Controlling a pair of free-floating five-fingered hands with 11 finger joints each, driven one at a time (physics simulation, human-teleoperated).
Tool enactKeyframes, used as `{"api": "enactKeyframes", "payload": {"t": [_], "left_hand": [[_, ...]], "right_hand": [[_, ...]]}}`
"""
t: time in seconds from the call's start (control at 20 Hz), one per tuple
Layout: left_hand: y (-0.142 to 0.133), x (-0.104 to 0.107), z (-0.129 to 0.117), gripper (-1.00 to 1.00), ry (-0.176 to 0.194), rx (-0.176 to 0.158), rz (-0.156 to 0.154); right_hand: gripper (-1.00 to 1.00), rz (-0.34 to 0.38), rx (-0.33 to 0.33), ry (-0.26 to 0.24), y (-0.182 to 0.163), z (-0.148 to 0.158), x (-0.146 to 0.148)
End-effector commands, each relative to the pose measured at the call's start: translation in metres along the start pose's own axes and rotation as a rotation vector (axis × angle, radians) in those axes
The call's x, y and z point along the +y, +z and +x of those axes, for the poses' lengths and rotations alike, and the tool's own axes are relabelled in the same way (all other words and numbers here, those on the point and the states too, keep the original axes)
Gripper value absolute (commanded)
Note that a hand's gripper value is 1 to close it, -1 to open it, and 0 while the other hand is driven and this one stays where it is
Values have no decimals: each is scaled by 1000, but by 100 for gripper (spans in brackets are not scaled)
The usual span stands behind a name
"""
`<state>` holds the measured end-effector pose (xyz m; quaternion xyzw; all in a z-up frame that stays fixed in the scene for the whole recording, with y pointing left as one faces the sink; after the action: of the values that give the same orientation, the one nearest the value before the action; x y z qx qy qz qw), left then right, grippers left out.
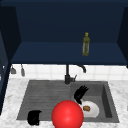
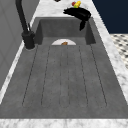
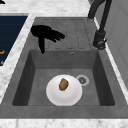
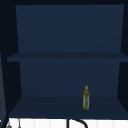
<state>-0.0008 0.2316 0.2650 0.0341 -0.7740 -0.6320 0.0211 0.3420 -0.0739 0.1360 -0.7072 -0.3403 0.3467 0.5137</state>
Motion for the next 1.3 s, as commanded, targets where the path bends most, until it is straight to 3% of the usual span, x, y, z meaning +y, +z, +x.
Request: {"api": "enactKeyframes", "payload": {"t": [0.0, 0.4, 0.6, 0.95, 1.1, 1.25], "left_hand": [[0, 0, 0, 0, 0, 0, 0], [0, 0, 0, 0, 0, 0, 0], [0, 0, 0, 0, 0, 0, 0], [0, 0, 0, 0, 0, 0, 0], [0, 0, 0, 0, 0, 0, 0], [0, 0, 0, 0, 0, 0, 0]], "right_hand": [[-100, 6, -72, -55, 10, -10, 1], [-100, 15, -208, -84, 17, -11, 6], [-100, 49, -230, -142, 28, -17, 14], [-100, 44, -298, -171, 36, -37, 5], [-100, 29, -332, -150, 35, -43, -1], [-100, 40, -297, -111, 37, -40, 3]]}}
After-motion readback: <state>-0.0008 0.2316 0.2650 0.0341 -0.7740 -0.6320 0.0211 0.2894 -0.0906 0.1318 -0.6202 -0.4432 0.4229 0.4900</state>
